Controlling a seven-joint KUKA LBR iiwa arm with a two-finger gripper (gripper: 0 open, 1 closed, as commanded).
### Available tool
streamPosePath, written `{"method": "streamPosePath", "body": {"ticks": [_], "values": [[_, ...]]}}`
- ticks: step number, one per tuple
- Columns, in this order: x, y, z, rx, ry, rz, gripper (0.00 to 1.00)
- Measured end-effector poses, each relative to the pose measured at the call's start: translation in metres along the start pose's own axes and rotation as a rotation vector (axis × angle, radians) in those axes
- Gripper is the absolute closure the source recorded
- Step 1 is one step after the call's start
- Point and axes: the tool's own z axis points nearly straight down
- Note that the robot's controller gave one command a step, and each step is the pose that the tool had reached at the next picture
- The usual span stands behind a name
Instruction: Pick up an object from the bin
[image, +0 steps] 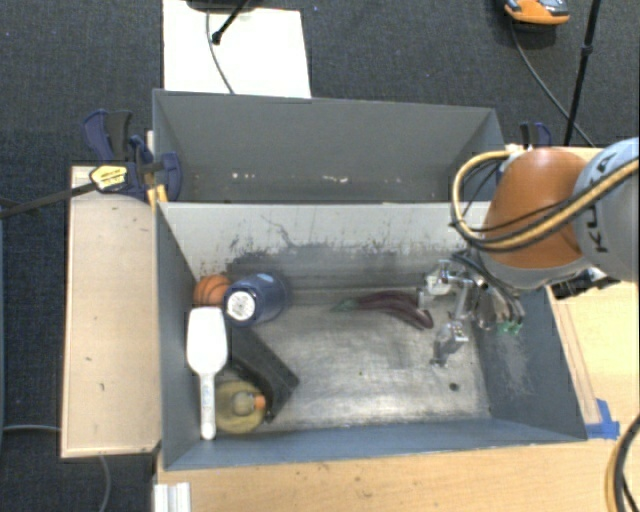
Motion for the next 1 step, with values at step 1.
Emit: {"method": "streamPosePath", "body": {"ticks": [1], "values": [[-0.0117, -0.0097, -0.002, 0.0, -0.007, -0.032, 0.0]]}}
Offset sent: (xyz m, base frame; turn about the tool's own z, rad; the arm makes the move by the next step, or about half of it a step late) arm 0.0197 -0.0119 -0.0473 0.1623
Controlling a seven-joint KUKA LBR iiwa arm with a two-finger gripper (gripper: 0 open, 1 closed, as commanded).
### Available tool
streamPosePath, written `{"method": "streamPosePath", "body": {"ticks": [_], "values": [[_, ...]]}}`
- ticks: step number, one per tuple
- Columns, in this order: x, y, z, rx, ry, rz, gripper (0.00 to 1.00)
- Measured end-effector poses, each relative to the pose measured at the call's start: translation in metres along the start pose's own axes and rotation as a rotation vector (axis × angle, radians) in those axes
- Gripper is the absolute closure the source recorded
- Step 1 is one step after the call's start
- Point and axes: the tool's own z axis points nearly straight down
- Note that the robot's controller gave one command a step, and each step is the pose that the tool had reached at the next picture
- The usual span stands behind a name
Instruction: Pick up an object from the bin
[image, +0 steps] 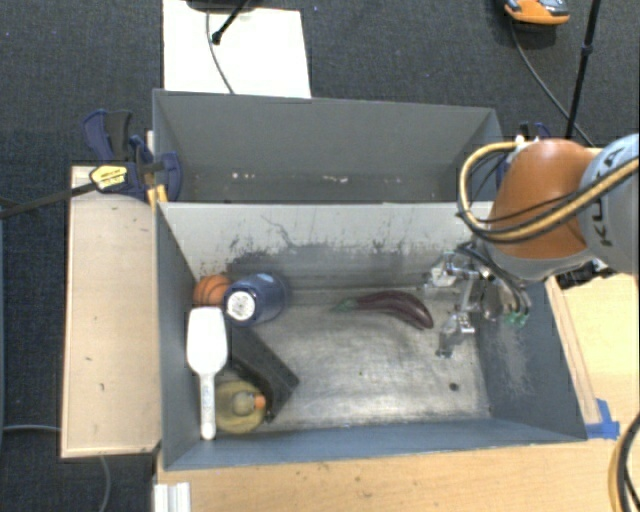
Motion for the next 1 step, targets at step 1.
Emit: {"method": "streamPosePath", "body": {"ticks": [1], "values": [[-0.0071, -0.0013, 0.0311, 0.0, -0.002, 0.17, 0.0]]}}
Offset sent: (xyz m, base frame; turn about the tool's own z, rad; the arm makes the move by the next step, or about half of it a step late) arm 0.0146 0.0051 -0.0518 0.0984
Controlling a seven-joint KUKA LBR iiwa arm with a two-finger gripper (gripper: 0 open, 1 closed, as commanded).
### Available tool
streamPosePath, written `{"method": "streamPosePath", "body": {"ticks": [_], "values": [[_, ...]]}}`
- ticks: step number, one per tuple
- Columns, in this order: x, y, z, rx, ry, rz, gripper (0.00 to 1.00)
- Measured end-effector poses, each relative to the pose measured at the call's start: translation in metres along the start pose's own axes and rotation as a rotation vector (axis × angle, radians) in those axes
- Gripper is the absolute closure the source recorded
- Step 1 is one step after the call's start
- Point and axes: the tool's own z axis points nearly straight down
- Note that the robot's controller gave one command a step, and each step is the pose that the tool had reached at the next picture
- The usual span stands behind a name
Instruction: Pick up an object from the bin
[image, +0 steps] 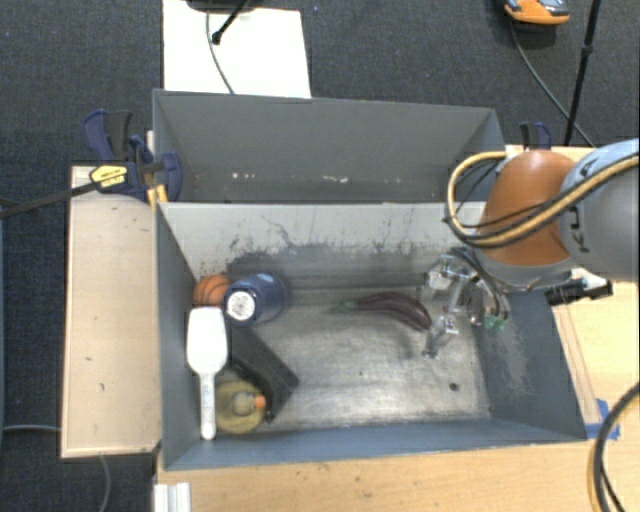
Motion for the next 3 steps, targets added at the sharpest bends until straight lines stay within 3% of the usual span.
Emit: {"method": "streamPosePath", "body": {"ticks": [1, 2, 3], "values": [[-0.004, 0.006, 0.019, 0.0, 0.005, -0.055, 0.0], [-0.008, 0.037, 0.027, 0.0, 0.001, -0.078, 0.0], [0.034, 0.02, 0.027, 0.001, 0.007, 0.001, 1.0]]}}
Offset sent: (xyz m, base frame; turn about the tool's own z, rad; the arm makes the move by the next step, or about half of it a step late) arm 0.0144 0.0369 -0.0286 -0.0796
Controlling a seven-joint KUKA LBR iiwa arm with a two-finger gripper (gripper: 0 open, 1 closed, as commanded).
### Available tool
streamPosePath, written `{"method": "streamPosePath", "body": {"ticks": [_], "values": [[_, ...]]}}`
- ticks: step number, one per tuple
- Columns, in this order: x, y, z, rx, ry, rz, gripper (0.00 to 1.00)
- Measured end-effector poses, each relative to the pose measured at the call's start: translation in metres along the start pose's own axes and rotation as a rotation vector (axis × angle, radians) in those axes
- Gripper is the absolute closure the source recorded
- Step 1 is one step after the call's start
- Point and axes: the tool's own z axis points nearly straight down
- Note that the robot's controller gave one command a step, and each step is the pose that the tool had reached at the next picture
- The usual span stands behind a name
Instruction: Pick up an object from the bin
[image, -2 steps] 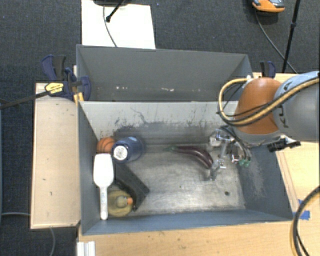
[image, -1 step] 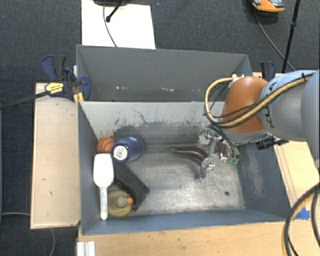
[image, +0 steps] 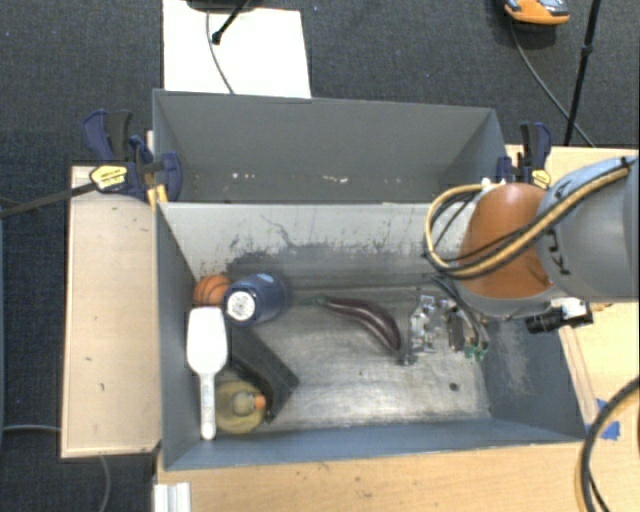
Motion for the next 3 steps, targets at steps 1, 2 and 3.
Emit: {"method": "streamPosePath", "body": {"ticks": [1, 2, 3], "values": [[0.0, 0.0, 0.001, 0.0, -0.002, -0.002, 0.0], [0.0, 0.0, 0.001, 0.0, -0.002, -0.003, 0.0], [0.019, 0.027, 0.001, 0.001, -0.003, 0.067, 0.0]]}}
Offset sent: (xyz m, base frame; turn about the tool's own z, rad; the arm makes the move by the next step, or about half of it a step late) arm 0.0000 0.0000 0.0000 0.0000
